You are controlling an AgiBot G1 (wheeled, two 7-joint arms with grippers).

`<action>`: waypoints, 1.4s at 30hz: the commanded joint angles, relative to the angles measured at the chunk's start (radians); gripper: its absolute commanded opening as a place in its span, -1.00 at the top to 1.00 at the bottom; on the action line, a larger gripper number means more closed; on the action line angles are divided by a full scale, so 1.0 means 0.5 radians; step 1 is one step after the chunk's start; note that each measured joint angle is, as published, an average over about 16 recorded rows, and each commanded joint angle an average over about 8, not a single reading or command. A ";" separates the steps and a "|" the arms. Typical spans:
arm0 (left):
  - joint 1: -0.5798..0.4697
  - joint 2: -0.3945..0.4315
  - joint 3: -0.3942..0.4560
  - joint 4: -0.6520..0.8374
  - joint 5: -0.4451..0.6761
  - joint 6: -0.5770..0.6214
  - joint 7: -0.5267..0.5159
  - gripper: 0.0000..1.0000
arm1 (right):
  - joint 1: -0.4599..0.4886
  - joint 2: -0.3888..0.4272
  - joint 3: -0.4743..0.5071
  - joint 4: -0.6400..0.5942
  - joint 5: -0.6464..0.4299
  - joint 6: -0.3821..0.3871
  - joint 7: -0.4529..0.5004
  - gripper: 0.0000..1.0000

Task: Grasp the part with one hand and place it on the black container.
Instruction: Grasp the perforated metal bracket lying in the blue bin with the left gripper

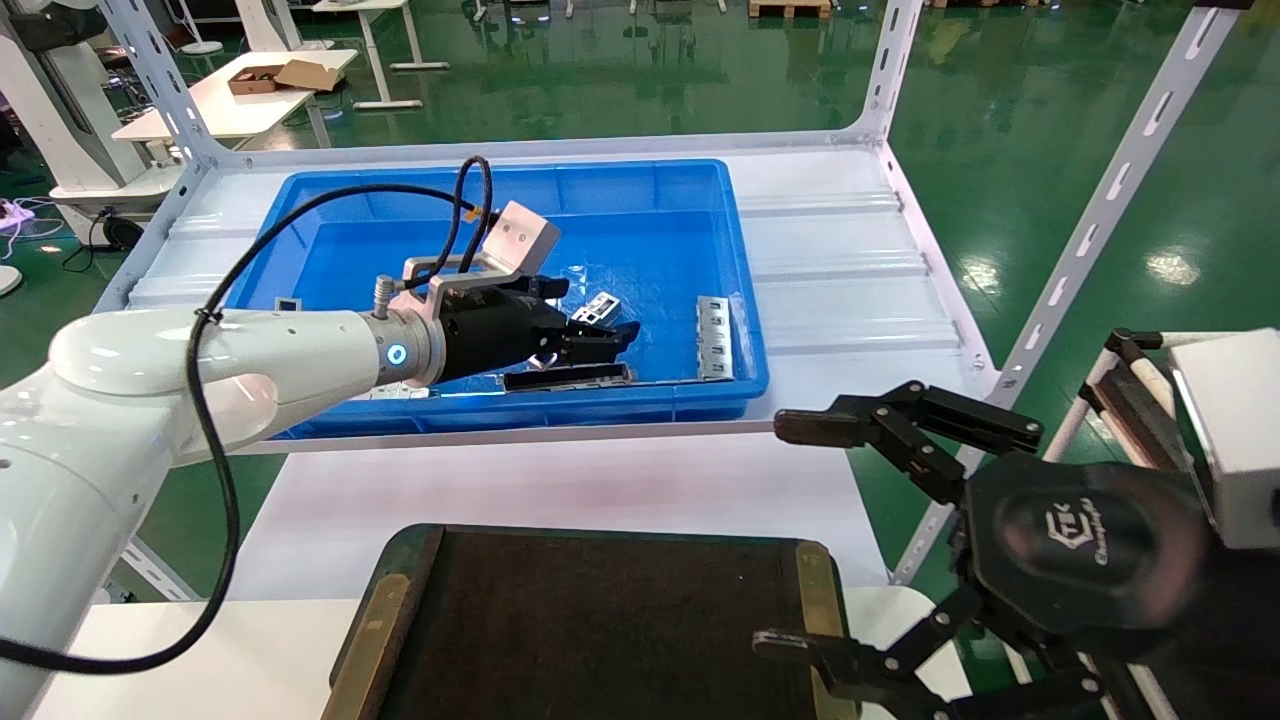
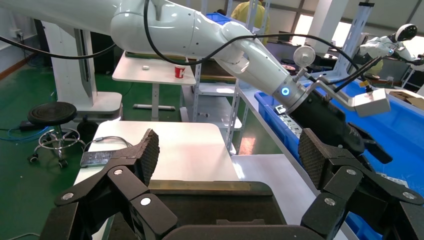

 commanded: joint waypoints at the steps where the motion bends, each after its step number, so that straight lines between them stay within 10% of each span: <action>1: -0.024 0.037 0.000 0.090 -0.001 -0.045 0.028 0.94 | 0.000 0.000 0.000 0.000 0.000 0.000 0.000 1.00; 42: -0.005 0.026 0.016 0.213 -0.193 -0.118 0.116 1.00 | 0.000 0.000 0.000 0.000 0.000 0.000 0.000 1.00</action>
